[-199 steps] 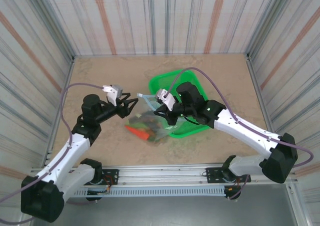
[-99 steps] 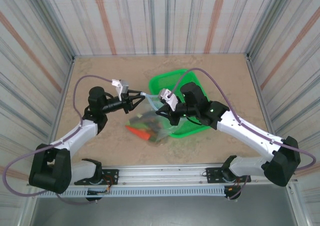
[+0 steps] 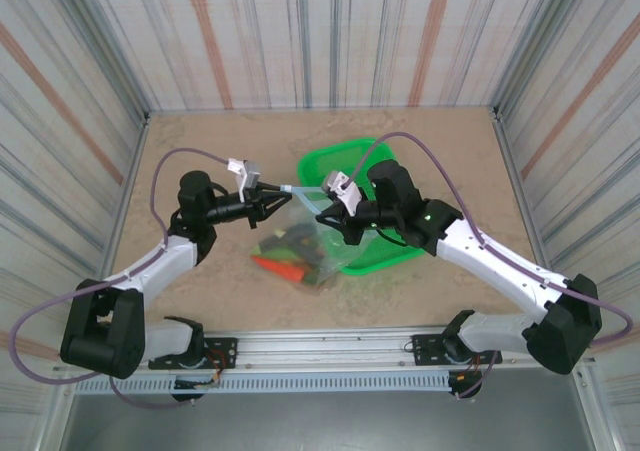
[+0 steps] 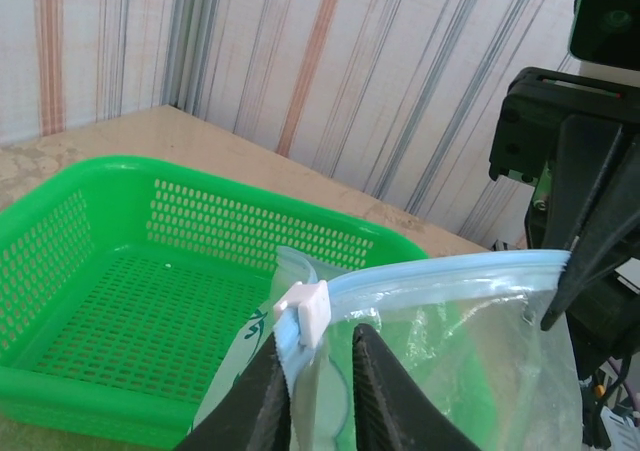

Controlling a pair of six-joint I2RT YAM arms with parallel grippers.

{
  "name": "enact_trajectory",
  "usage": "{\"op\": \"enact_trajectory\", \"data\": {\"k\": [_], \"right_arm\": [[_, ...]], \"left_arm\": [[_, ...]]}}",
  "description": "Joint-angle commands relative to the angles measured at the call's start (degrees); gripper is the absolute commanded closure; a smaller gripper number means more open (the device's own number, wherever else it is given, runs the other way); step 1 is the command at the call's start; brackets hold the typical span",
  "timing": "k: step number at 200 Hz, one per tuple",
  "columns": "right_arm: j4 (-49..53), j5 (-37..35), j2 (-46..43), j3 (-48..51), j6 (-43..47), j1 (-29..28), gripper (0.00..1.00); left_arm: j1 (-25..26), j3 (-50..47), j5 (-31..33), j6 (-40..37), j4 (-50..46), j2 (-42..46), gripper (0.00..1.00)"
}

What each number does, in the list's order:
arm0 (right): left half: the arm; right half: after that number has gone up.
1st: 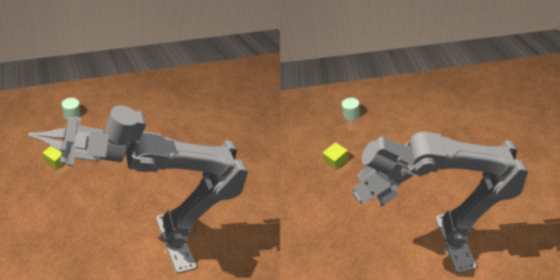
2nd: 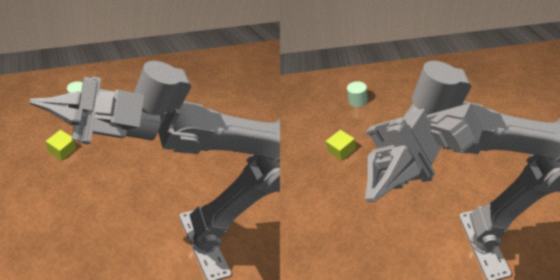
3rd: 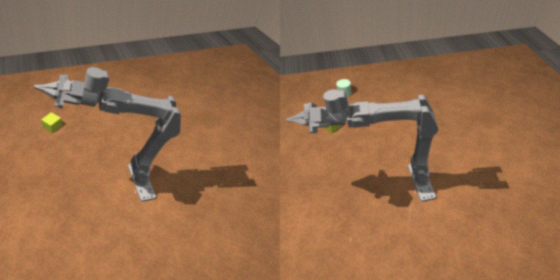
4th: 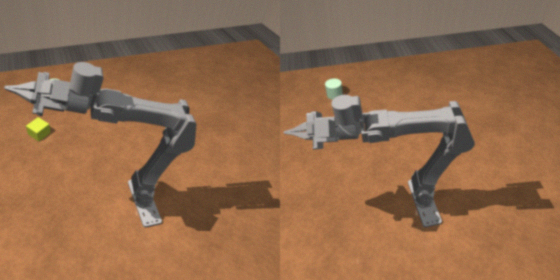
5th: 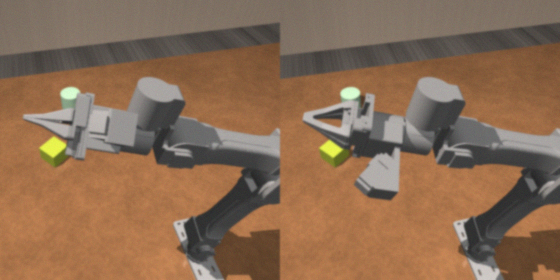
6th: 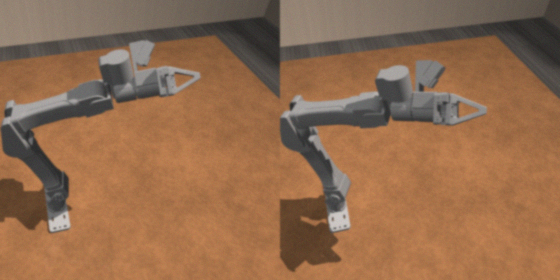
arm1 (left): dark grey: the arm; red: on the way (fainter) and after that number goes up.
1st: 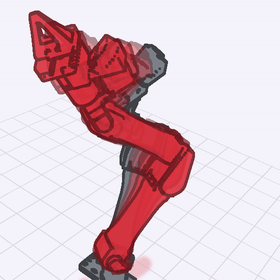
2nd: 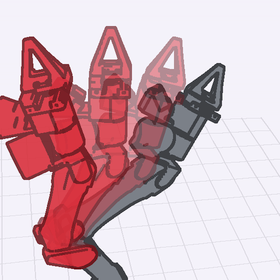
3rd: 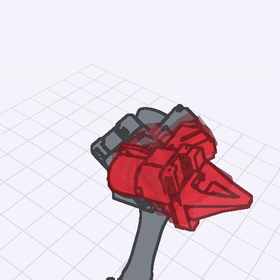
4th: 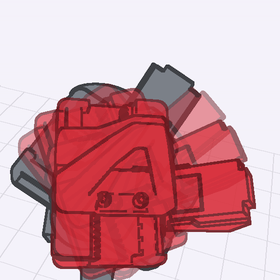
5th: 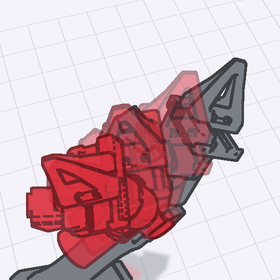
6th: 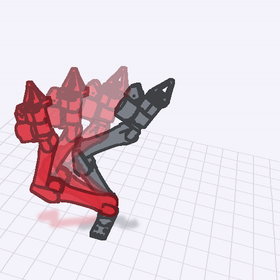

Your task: Place the food in the zip-top bag and seal the zipper

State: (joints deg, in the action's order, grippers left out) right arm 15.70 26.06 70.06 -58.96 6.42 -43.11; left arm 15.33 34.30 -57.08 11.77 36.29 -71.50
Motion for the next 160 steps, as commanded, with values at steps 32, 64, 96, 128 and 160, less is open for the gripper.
{"op": "enact_trajectory", "data": {"k": [32,64,96,128,160], "right_arm": [[-1.7,1.4,-1.2,-0.3,-1.6,1.0,1.0],[-1.0,0.7,-1.1,-1.1,-1.4,1.0,1.0],[-0.1,-2.4,-1.1,-3.3,-1.4,0.9,0.8],[7.0,-9.4,1.8,-11.6,-0.2,1.0,0.67],[15.7,-11.5,5.9,-21.7,3.7,0.7,0.66]], "left_arm": [[0.1,1.8,-1.0,-2.7,-2.5,-0.4,0.9],[0.1,3.4,-1.2,-4.1,-5.3,1.4,0.99],[0.1,5.9,1.7,-8.4,-12.4,6.0,1.0],[0.1,11.2,8.3,-15.9,-25.4,12.5,1.0],[0.6,18.1,9.4,-22.1,-39.3,14.2,1.0]]}}
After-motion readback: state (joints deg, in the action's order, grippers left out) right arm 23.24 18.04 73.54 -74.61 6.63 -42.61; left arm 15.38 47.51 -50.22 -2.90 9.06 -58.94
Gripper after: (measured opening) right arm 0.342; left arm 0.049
